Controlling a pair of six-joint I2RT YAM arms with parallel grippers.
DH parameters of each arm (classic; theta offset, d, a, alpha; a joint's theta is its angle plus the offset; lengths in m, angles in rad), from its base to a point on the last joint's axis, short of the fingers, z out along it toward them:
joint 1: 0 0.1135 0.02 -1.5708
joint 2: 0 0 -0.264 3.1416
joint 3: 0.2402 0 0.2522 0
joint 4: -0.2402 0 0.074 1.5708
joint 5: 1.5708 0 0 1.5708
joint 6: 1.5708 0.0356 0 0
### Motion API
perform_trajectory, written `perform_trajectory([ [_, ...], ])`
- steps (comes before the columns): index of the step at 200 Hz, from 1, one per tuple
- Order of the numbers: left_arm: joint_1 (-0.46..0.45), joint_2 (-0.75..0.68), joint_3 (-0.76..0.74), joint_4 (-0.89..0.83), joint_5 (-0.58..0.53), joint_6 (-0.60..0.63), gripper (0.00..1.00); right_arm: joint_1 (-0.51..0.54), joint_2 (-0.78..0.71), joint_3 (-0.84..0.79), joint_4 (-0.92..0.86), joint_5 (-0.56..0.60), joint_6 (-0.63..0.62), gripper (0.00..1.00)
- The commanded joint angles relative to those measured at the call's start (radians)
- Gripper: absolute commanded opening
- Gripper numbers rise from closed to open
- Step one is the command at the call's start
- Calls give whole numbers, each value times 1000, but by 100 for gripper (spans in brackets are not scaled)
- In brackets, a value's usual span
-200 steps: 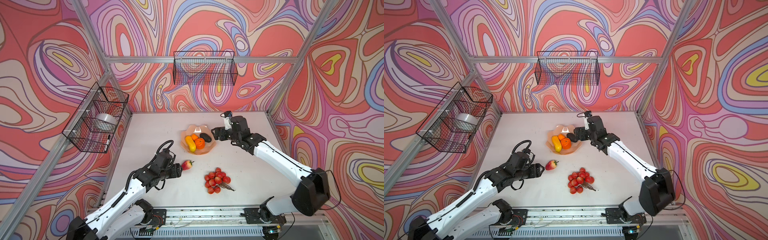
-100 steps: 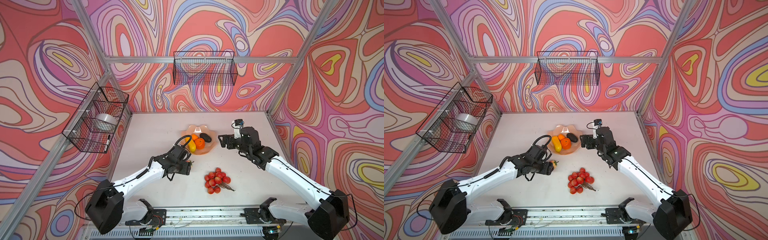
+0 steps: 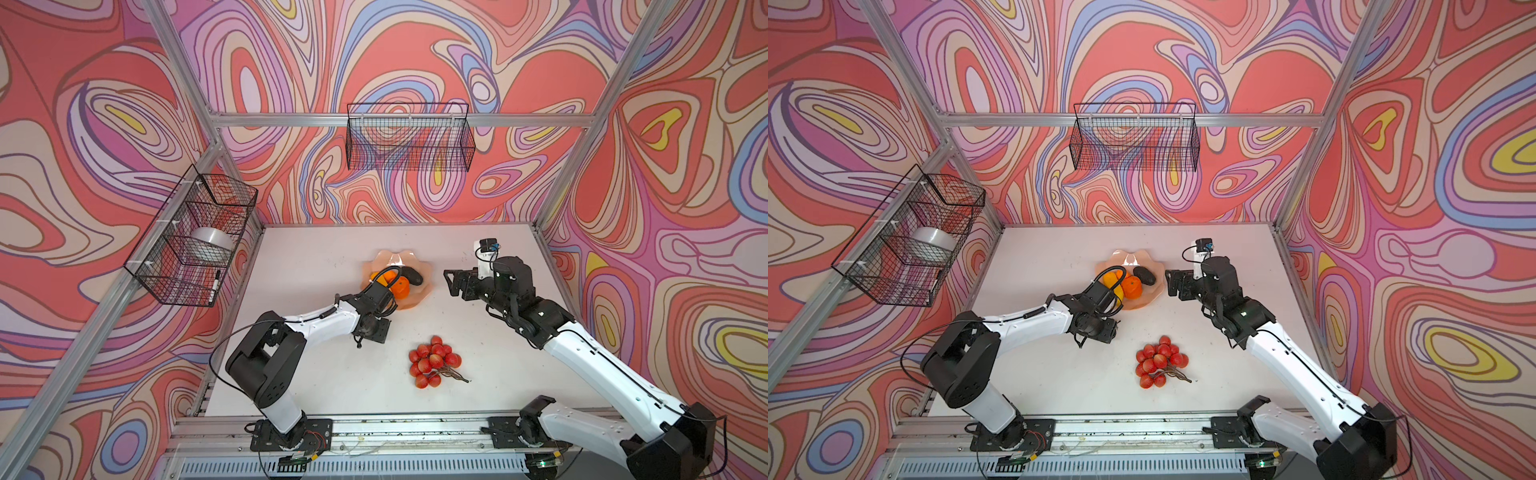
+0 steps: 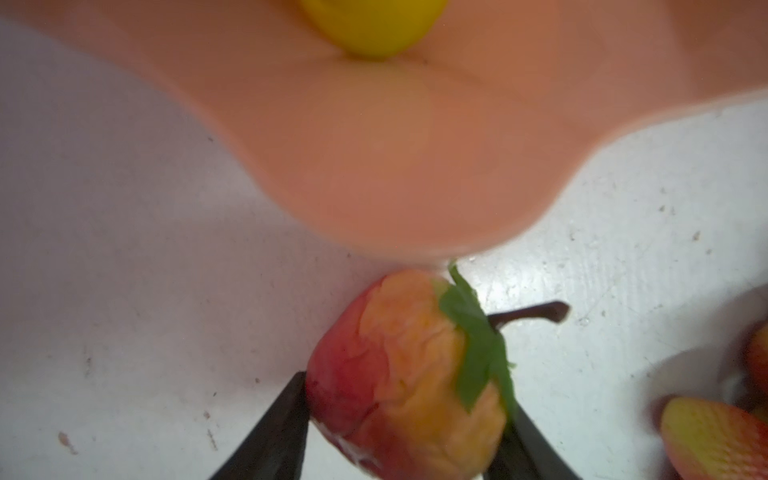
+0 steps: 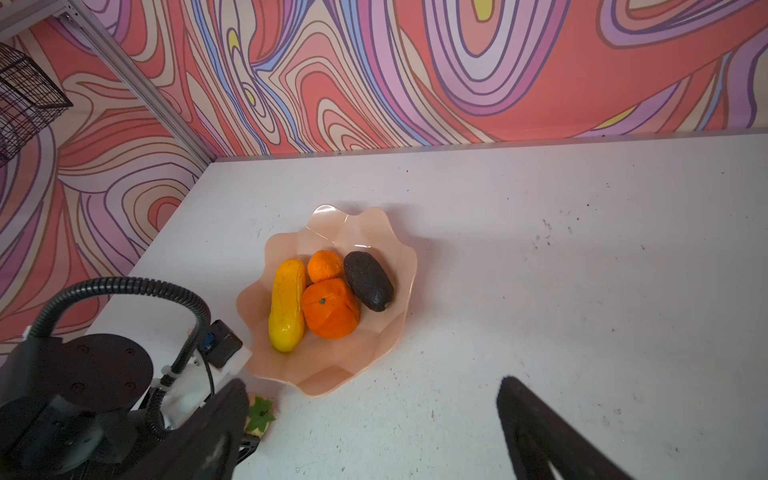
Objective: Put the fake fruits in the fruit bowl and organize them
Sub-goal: 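Grasp the red-yellow strawberry with the left gripper while the right arm withdraws, then carry the strawberry with the left gripper into the bowl and release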
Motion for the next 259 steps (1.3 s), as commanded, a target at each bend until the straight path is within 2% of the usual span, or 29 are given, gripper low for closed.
perform_trajectory([
  [1, -2, 3, 6, -3, -9, 7, 37, -7, -18, -21, -19, 18, -8, 98],
  [40, -2, -148, -70, -30, -18, -45, 29, -7, 4, -36, 8, 7, 7, 98],
  [90, -4, -589, -211, -121, 17, -187, 27, -7, 59, -34, 58, 10, 38, 98],
  [103, -4, -673, -199, -146, 3, -181, 28, -8, 81, -34, 84, 6, 54, 98],
  [116, -5, -694, -147, -174, -9, -151, 28, -8, 106, -24, 97, -3, 70, 98],
  [134, -4, -625, -39, -190, -6, -97, 28, -8, 127, -9, 96, -18, 90, 98],
  [158, -5, -437, 99, -161, 21, -22, 28, -8, 99, -15, 80, -18, 102, 98],
  [192, -5, -161, 308, -123, 62, 82, 28, -13, -23, -44, -3, 41, 99, 98],
  [225, -5, 84, 494, -147, 110, 136, 28, -17, -161, -88, -69, 72, 154, 98],
  [259, -5, 260, 631, -179, 106, 159, 28, -19, -249, -131, -111, 71, 202, 98],
])
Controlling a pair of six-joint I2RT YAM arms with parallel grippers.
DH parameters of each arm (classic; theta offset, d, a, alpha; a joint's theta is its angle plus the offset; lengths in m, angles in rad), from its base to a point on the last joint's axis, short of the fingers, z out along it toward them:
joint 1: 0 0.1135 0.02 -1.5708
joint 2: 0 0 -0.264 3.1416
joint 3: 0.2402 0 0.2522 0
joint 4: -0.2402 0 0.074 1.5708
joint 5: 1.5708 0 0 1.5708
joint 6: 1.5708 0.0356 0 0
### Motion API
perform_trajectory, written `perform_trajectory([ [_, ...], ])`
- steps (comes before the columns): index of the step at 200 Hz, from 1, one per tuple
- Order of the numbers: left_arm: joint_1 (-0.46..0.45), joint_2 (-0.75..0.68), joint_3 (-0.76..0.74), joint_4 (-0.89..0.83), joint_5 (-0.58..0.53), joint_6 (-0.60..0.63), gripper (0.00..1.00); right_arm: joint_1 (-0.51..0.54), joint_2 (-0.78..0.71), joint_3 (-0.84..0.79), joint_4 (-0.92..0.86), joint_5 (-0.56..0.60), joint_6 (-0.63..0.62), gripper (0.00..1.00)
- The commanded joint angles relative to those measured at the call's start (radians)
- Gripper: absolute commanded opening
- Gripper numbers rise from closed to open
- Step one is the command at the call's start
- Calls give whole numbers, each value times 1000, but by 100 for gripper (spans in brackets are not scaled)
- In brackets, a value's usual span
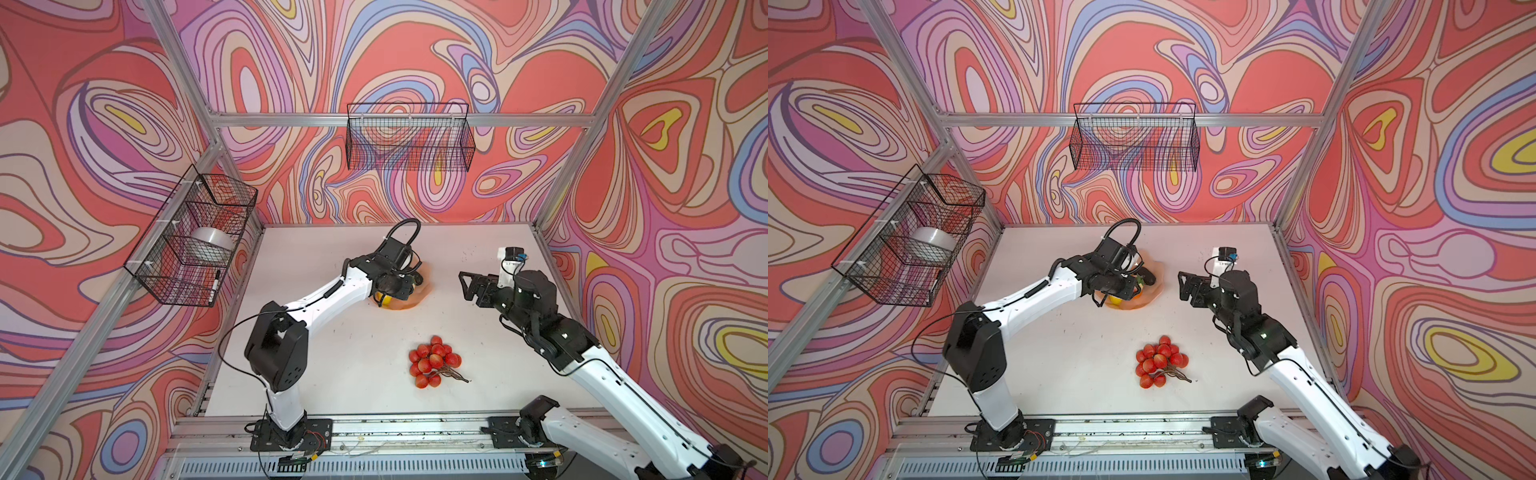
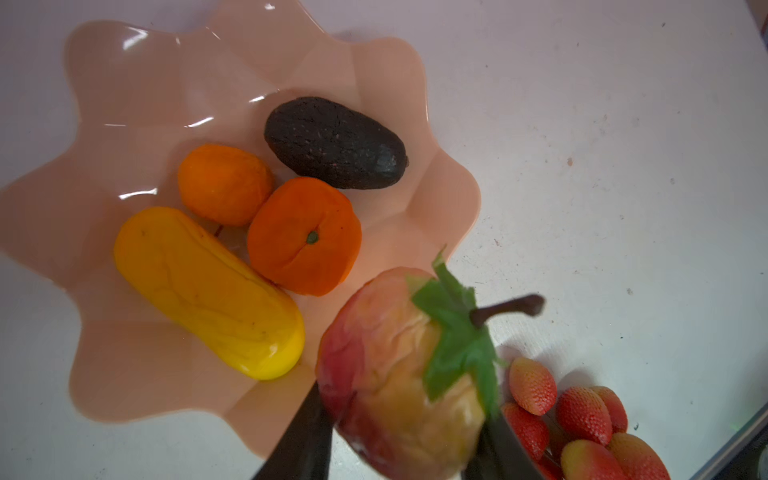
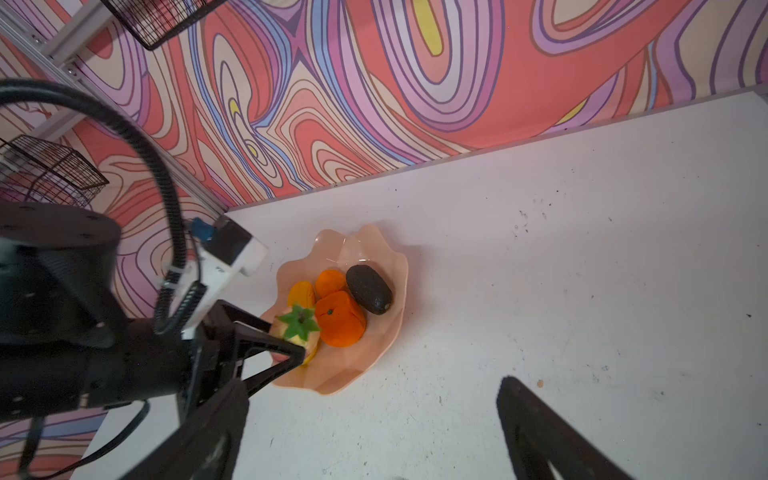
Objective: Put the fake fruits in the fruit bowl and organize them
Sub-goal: 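Carry the strawberry with the left gripper into the bowl and release, then grasp the lychee bunch by its stem with the left gripper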
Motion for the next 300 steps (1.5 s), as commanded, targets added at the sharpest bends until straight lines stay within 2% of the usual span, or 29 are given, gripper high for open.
perform_trajectory([
  [1, -5, 87, 78, -52, 14, 51, 28, -6, -37, -38, -67, 21, 50, 98],
  [41, -4, 245, 215, -135, -15, 42, 33, -7, -51, -49, -88, 22, 49, 98],
  [81, -5, 272, 245, -152, -29, 12, 54, -8, -58, -50, -85, 38, 36, 98],
  [101, -4, 218, 219, -119, -22, 3, 61, -8, -60, -50, -82, 47, 37, 98],
  [136, -5, 52, 143, -49, -21, -4, 65, -8, -63, -56, -55, 46, 54, 98],
  [178, -32, -267, -122, 123, 10, 33, 68, -20, -43, -62, -1, 19, 89, 98],
  [195, -89, -404, -250, 189, 5, 82, 68, -37, -15, -53, 14, 0, 103, 98],
  [219, -221, -550, -450, 345, 25, 181, 64, -89, 52, -51, 60, -84, 138, 98],
  [242, -376, -632, -651, 534, -52, 267, 64, -149, 118, -77, 118, -177, 189, 98],
  [265, -503, -640, -736, 620, -141, 336, 64, -205, 136, -134, 162, -223, 230, 98],
  [288, -638, -587, -775, 723, -239, 509, 64, -259, 125, -196, 189, -285, 269, 98],
  [300, -674, -530, -770, 769, -282, 562, 63, -270, 110, -217, 190, -296, 277, 98],
])
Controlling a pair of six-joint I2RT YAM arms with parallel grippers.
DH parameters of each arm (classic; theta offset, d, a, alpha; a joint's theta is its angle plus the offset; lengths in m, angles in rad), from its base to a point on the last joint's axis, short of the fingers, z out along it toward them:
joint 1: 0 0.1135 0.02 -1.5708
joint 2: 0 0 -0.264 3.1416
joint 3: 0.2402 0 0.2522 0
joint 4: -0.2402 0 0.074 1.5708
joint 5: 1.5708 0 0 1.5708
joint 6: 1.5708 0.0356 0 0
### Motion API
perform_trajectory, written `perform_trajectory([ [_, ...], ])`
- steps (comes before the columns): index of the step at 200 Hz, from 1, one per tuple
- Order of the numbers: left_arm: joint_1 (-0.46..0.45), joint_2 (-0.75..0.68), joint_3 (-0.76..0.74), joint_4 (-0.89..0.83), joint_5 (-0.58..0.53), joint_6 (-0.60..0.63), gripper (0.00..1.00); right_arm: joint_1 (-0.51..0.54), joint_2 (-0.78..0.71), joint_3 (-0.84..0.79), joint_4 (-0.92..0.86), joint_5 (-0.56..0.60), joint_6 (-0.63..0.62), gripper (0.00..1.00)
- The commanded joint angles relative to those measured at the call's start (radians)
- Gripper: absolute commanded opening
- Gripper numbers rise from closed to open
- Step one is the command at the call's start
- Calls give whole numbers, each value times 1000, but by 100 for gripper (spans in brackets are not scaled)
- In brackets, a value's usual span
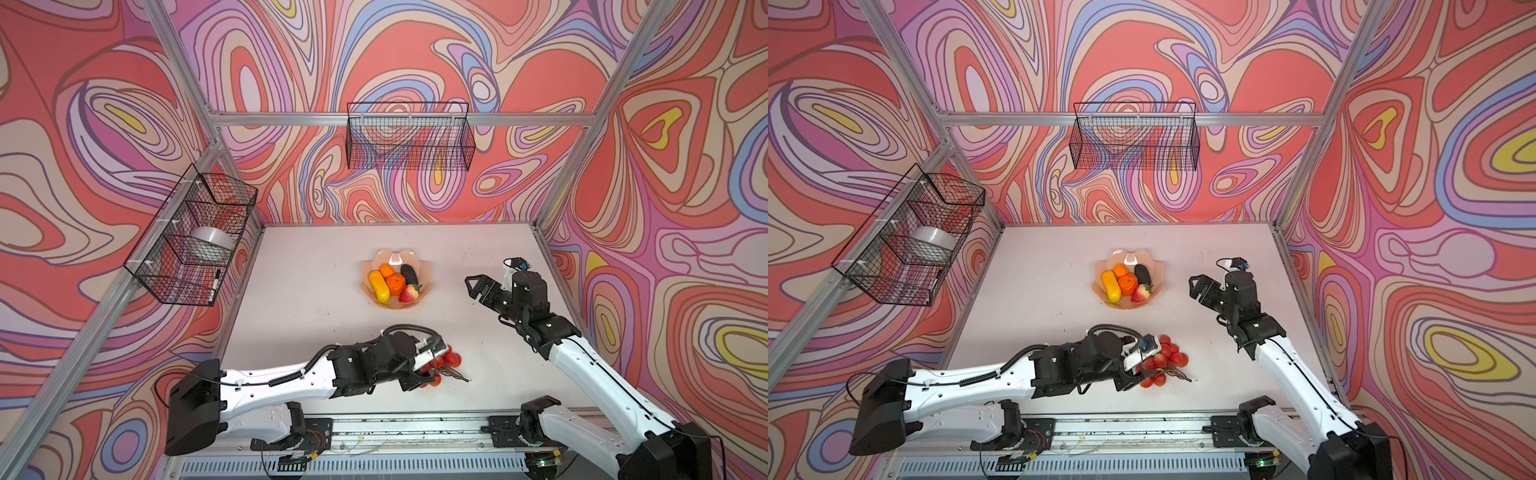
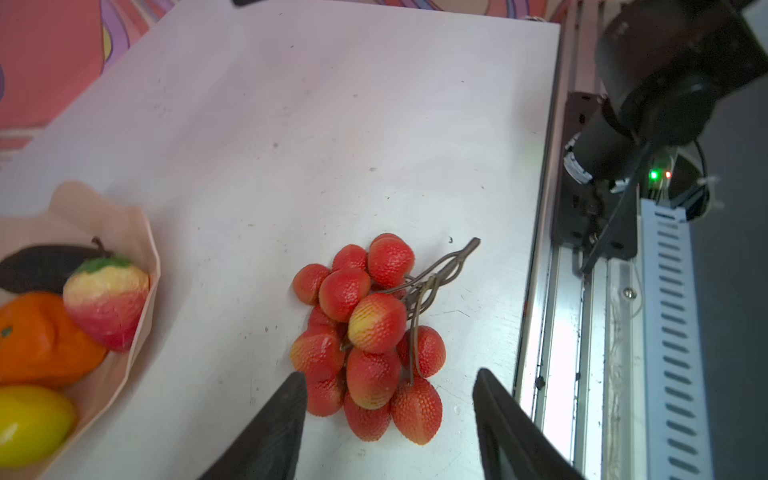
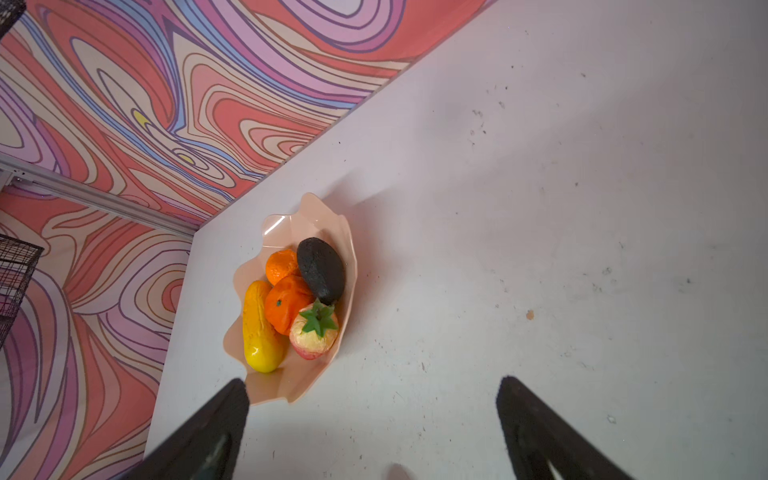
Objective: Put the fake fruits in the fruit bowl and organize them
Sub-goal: 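Grasp the lychee bunch by its stem with the left gripper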
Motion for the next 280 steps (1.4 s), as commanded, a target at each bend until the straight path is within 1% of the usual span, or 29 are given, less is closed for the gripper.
perform_trajectory([
  [1, -73, 77, 2, 202, -132, 198, 63, -29, -27, -41, 44, -75, 50, 98],
  [29, -109, 202, 23, 310, -136, 284, 61, -43, -73, -59, 15, -70, 49, 98],
  [44, -111, 261, 48, 343, -106, 310, 59, -49, -93, -62, -3, -68, 41, 98],
  [64, -117, 341, 93, 343, -84, 364, 54, -57, -109, -60, -21, -71, 28, 98],
  [84, -117, 401, 128, 359, -75, 392, 48, -63, -114, -62, -28, -78, 23, 98],
  [107, -118, 451, 164, 337, -55, 402, 44, -70, -120, -69, -26, -89, 23, 98],
  [131, -117, 487, 178, 297, -19, 418, 37, -77, -120, -72, -19, -104, 19, 98],
  [168, -117, 508, 181, 240, 19, 410, 38, -86, -117, -78, -8, -125, 21, 98],
  [190, -117, 531, 177, 249, -18, 414, 42, -91, -119, -79, -6, -132, 22, 98],
  [241, -117, 617, 214, 308, -148, 421, 44, -97, -132, -81, -13, -138, 20, 98],
  [257, -118, 644, 226, 328, -200, 426, 42, -100, -138, -82, -18, -139, 19, 98],
  [280, -116, 666, 234, 354, -278, 433, 30, -104, -146, -82, -24, -140, 16, 98],
])
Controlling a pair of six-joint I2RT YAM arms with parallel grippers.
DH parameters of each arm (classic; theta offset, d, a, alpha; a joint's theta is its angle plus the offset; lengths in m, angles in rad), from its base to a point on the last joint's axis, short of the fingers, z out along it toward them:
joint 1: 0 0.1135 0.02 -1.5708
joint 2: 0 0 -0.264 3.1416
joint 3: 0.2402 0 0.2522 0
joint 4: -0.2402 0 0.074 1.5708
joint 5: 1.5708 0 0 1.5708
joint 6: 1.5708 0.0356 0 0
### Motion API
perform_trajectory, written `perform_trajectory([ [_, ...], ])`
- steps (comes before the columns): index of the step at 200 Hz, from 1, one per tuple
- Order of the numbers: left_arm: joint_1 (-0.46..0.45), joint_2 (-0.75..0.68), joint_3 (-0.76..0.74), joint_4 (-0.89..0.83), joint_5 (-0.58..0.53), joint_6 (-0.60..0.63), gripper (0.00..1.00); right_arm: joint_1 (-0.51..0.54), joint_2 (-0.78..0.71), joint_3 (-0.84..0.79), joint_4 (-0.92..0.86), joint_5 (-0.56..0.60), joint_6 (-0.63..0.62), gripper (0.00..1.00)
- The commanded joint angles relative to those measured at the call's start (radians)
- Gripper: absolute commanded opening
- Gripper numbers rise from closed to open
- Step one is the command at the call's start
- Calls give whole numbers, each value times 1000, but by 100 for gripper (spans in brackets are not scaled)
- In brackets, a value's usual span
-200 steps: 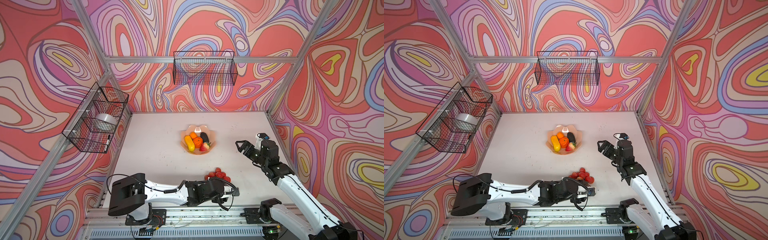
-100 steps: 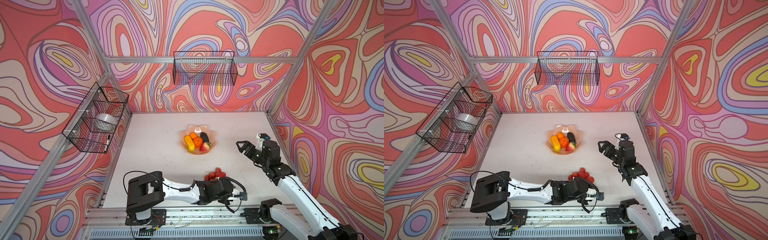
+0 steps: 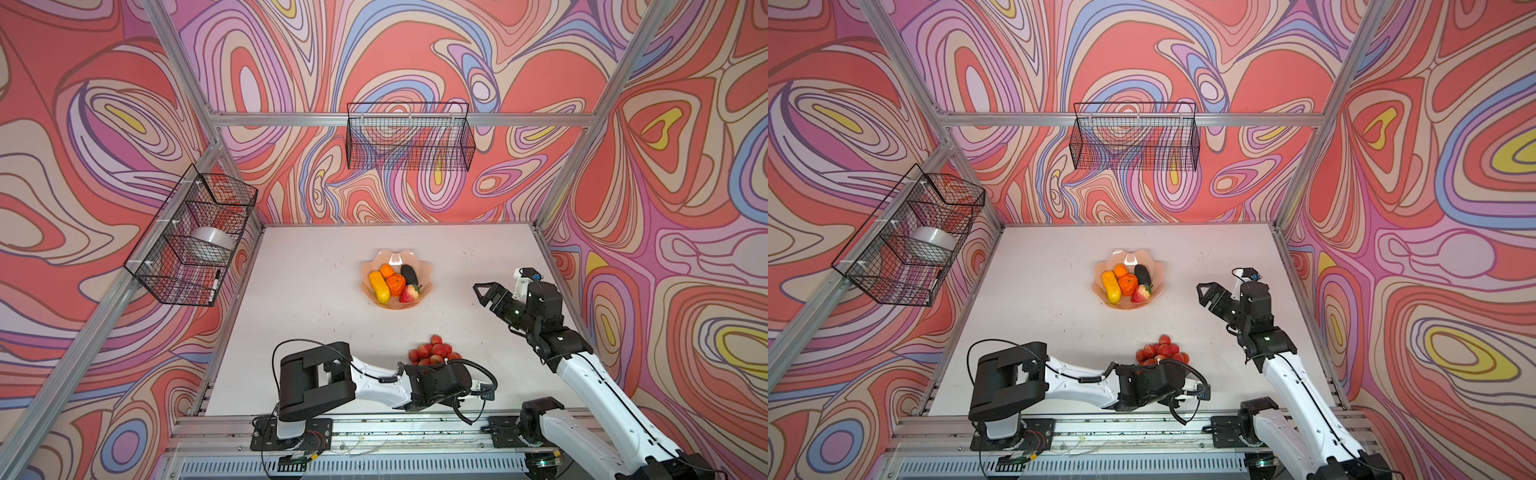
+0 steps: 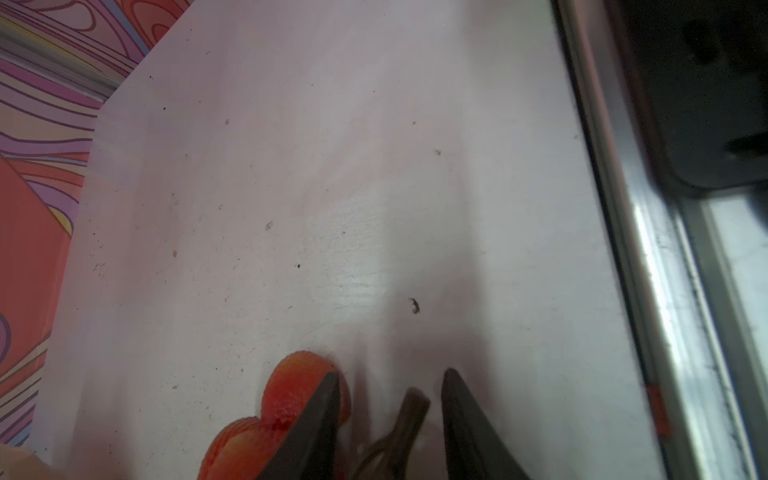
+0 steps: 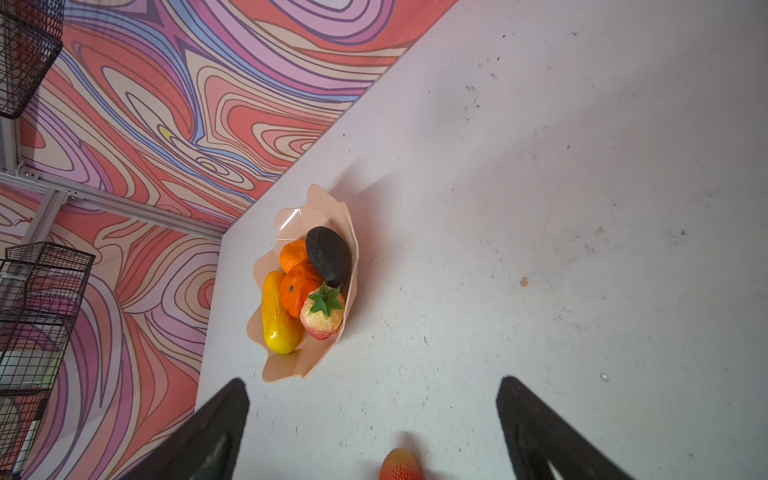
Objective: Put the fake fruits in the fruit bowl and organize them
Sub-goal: 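Grasp the lychee bunch by its stem with the left gripper, then lift the lychee bunch with the left gripper and lay it in the bowl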
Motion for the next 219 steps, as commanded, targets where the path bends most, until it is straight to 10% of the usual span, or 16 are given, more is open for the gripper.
perform_trajectory([
  [1, -6, 24, 24, 50, -110, 29, 29, -10, -19, -12, -9, -9, -12, 98],
  [44, -6, 11, 29, 88, -243, 38, 0, -15, -20, -20, -3, -10, -9, 98],
  [116, 11, -124, -49, 401, -572, 219, 0, -16, 8, -19, 33, -16, 7, 98],
  [176, 173, -561, 14, -240, -433, -305, 0, -17, 74, 13, 71, -41, 13, 98],
  [219, 343, -656, 162, -554, -272, -383, 0, -21, 74, 31, 39, -21, -14, 98],
])
